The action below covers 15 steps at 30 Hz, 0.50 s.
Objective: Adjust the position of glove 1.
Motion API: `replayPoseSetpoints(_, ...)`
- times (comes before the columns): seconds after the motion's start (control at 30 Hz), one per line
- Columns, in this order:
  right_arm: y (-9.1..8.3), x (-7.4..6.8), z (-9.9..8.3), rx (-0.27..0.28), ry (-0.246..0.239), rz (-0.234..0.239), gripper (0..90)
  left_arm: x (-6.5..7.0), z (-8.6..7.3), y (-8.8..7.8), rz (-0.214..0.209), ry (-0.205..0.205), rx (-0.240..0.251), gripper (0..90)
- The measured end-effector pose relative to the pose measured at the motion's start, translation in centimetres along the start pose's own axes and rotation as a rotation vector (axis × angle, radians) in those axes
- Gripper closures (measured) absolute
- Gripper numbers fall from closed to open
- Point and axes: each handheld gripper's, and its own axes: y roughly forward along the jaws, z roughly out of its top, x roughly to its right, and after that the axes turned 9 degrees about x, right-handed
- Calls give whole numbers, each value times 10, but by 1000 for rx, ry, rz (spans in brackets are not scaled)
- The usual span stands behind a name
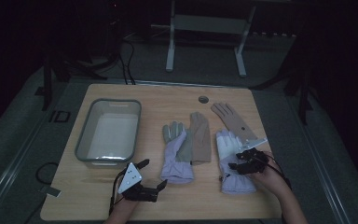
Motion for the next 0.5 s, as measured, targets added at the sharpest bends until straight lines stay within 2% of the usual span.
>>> replayPoseSetpoints(0.03,0,0,-1,3,9,11,532,0,0,0,0,-1,2,13)
replayPoseSetpoints(0.1,-1,0,-3,10,27,21,564,0,0,0,-1,0,2,14)
replayPoseSetpoints(0.13,-2,-5,-8,43,43,5,630,0,0,0,-1,0,2,13)
replayPoseSetpoints(0.17,-2,-5,-8,43,43,5,630,0,0,0,-1,0,1,13)
replayPoseSetpoints(0.2,-3,-10,-10,59,46,-25,650,0,0,0,-1,0,2,14)
replayPoseSetpoints(0.23,-3,-10,-10,59,46,-25,650,0,0,0,-1,0,2,14)
replayPoseSetpoints(0.3,-9,-14,-11,89,74,-54,712,0,0,0,0,0,2,14)
replayPoseSetpoints(0.43,-16,-16,-11,118,96,-72,742,0,0,0,-1,0,0,14)
replayPoseSetpoints(0.5,-21,-16,-10,132,129,-87,754,0,0,0,-1,-1,-2,14)
